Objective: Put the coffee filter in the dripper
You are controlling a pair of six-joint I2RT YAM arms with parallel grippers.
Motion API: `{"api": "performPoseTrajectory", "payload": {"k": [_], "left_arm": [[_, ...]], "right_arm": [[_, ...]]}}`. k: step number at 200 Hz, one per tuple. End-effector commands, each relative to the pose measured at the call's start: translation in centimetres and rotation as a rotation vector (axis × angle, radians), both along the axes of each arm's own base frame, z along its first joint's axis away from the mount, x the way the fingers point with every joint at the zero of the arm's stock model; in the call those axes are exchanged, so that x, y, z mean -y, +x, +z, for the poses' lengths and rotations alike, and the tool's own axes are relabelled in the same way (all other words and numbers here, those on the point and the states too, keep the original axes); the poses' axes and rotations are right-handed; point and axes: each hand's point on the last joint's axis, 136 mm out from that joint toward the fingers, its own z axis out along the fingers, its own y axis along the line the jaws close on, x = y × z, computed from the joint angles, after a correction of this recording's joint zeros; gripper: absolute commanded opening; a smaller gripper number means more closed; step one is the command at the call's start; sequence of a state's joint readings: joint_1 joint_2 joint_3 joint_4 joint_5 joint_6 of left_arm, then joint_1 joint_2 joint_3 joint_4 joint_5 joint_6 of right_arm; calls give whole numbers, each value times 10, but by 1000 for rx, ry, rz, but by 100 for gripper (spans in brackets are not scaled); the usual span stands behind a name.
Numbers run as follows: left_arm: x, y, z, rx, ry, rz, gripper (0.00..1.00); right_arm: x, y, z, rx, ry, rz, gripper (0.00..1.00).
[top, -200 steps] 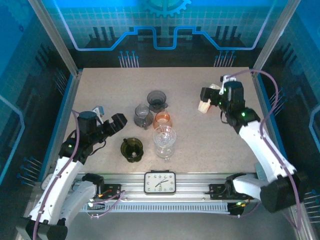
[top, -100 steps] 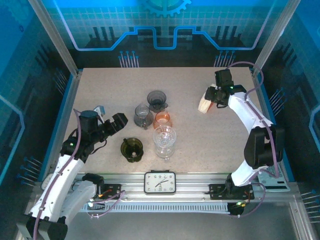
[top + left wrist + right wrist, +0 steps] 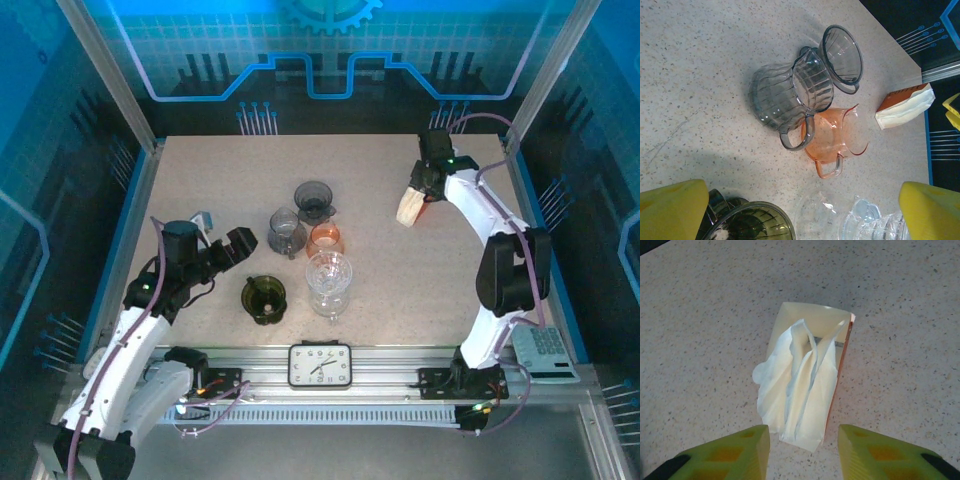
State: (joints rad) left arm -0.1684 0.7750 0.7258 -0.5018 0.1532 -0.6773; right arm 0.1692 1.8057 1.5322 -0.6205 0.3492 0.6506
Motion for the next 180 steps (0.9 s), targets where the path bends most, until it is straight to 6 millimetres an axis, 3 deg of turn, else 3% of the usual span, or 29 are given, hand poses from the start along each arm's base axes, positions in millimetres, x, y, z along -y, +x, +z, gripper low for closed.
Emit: {"api": "performPoseTrajectory", "payload": {"k": [1,37,80,135,180], "left_arm": [[5,2,-1,13,0,-36,99],[6,2,-2,9,6,-46,99],[4,4,-2,3,14,-35,99],[4,9,0,-5,9,-24,99],[2,9,-3,-19,10,-13,99]], "right_arm": [[20,-3,1,-15,-45,-100,43],[59,-1,-2,-7,10,-175,43],[93,-7,-38,-64,117,-243,33],[82,4,-101,-147,350,-196,19],[82,10,-128,-157,452,-191,14]]}}
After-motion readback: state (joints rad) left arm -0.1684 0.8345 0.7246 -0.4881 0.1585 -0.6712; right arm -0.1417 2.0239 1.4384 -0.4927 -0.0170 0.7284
